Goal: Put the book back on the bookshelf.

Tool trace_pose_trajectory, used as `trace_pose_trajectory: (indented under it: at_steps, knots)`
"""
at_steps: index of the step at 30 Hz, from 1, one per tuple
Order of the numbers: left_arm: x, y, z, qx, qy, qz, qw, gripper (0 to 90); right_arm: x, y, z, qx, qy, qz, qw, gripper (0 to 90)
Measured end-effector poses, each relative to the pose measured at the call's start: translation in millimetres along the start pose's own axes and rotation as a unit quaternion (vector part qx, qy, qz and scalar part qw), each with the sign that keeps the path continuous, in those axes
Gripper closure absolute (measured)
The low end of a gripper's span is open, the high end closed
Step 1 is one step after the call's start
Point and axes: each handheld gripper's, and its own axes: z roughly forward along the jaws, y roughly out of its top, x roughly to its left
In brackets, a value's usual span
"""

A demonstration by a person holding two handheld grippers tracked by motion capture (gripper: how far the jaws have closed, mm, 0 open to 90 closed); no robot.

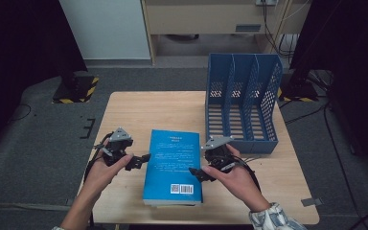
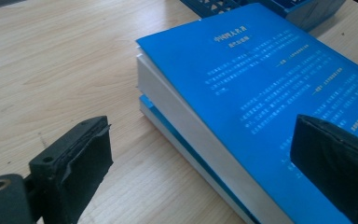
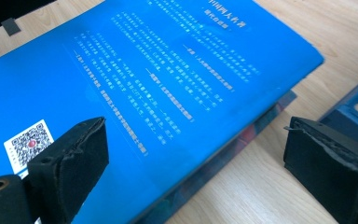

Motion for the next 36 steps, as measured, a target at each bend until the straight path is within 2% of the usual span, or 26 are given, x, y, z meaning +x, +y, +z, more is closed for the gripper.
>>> trace_pose_trajectory:
  at_steps: [5,8,11,20,23,27,30,36]
  knots:
    - [-6.7,3.7,4.2,0.001,-0.011,0.005,0.9999,4.3,3.6,2.2,7.7,0.006,0.012,-0.001,0.9999,6.3]
    - [-12.9,3.8,9.1,0.012,-0.015,0.014,0.9997,4.2,5.0,2.0,11.9,0.012,0.016,-0.002,0.9998,6.2]
    - [-17.2,1.5,15.1,0.018,-0.025,0.013,0.9994,4.0,6.9,1.5,15.7,0.013,0.028,0.001,0.9995,5.8]
    - [-23.8,-5.5,28.0,0.039,-0.024,0.02,0.9987,4.0,7.0,-1.6,21.9,0.018,0.028,0.004,0.9994,5.7]
    - [-22.7,-8.1,30.1,0.045,-0.028,0.009,0.9986,4.3,6.8,-3.7,24.7,0.026,0.018,-0.004,0.9995,6.0]
    - [-20.9,-9.5,30.7,0.045,-0.034,0.001,0.9984,4.5,6.1,-6.1,27.0,0.027,0.024,0.009,0.9993,4.9]
    - [-20.2,-9.9,32.5,0.05,-0.048,-0.007,0.9976,4.5,4.7,-6.8,27.9,0.03,0.028,0.014,0.9991,4.2]
    - [-19.0,-9.6,36.3,0.056,-0.063,-0.022,0.9962,4.3,4.8,-4.8,30.6,0.047,0.034,0.034,0.9978,2.9]
